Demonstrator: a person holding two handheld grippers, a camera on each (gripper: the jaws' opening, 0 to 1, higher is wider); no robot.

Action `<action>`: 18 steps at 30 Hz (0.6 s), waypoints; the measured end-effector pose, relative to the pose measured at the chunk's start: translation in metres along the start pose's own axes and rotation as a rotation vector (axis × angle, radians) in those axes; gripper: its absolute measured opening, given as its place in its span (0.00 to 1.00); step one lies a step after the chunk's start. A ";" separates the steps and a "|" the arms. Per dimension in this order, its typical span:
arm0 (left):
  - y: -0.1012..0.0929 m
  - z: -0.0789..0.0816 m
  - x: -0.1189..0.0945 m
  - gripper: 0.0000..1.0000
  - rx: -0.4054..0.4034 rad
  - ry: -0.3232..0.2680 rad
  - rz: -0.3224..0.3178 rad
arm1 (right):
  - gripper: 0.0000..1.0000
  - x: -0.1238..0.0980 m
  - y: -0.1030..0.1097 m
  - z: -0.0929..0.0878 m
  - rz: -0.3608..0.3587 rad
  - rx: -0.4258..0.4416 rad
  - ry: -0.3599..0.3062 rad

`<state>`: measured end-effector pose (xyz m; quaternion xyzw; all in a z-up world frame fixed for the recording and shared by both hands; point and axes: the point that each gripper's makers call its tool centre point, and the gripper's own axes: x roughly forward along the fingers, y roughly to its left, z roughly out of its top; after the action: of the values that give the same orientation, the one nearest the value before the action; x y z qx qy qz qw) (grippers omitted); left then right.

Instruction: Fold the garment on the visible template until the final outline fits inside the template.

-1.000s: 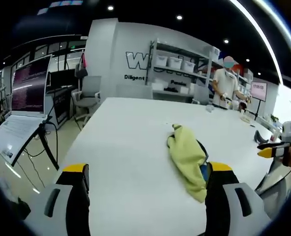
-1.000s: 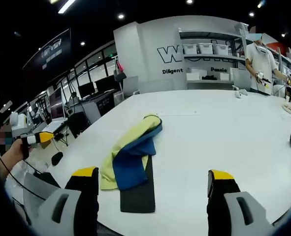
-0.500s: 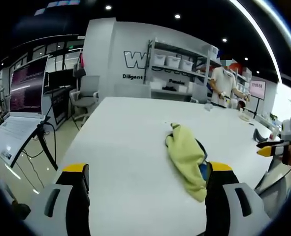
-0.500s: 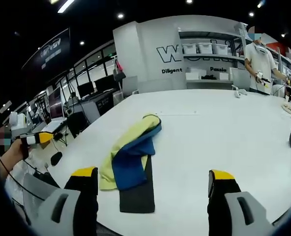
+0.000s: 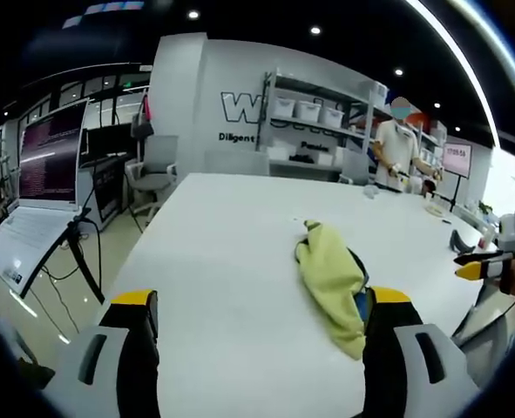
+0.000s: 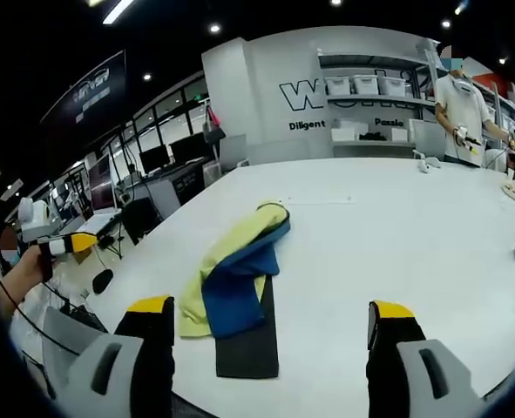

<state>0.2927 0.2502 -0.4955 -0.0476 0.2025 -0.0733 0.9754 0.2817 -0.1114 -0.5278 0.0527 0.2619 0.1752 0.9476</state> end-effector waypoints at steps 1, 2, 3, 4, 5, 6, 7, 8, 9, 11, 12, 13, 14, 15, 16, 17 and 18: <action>0.000 0.000 0.000 0.92 0.000 -0.002 0.001 | 0.91 0.000 0.000 0.000 0.000 0.000 0.001; 0.001 0.001 0.000 0.91 0.001 -0.002 0.001 | 0.91 0.000 0.000 0.000 0.000 0.001 0.001; 0.001 0.001 0.000 0.91 0.000 -0.001 0.002 | 0.91 0.000 0.000 0.001 -0.001 0.002 0.001; 0.001 0.001 0.000 0.91 -0.001 -0.001 0.002 | 0.91 0.000 0.000 0.001 -0.001 0.002 0.000; 0.001 0.001 0.000 0.91 -0.001 -0.003 0.002 | 0.90 0.000 0.000 0.001 -0.001 0.001 -0.002; 0.001 0.002 0.000 0.91 -0.001 -0.004 0.000 | 0.90 0.000 0.001 0.002 0.000 0.002 -0.003; 0.000 0.004 0.001 0.91 0.000 -0.007 -0.001 | 0.90 0.001 0.001 0.003 0.000 0.002 -0.004; 0.000 0.004 0.001 0.91 0.003 -0.009 -0.003 | 0.90 0.001 0.001 0.003 0.000 0.002 -0.005; 0.000 0.005 0.001 0.91 0.004 -0.009 -0.004 | 0.90 0.001 0.001 0.004 0.001 0.001 -0.006; 0.000 0.006 0.002 0.91 0.004 -0.009 -0.005 | 0.90 0.001 0.001 0.006 -0.003 0.000 -0.008; 0.001 0.006 0.002 0.91 0.004 -0.008 -0.005 | 0.90 0.002 0.002 0.006 -0.003 0.000 -0.007; 0.001 0.006 0.002 0.91 0.004 -0.010 -0.005 | 0.90 0.002 0.002 0.007 -0.002 0.001 -0.010; 0.001 0.006 0.003 0.91 0.005 -0.009 -0.006 | 0.90 0.002 0.002 0.008 -0.002 0.002 -0.011; 0.001 0.007 0.003 0.91 0.006 -0.009 -0.006 | 0.90 0.002 0.002 0.009 -0.001 0.002 -0.012; 0.001 0.007 0.003 0.91 0.006 -0.011 -0.008 | 0.90 0.002 0.001 0.010 -0.003 0.001 -0.012; 0.000 0.008 0.003 0.91 0.006 -0.012 -0.008 | 0.90 0.002 0.001 0.010 -0.003 0.001 -0.013; 0.000 0.008 0.003 0.91 0.005 -0.015 -0.010 | 0.90 0.002 0.002 0.012 -0.001 0.002 -0.017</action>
<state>0.2990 0.2504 -0.4893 -0.0468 0.1949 -0.0782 0.9766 0.2891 -0.1091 -0.5182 0.0548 0.2541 0.1739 0.9498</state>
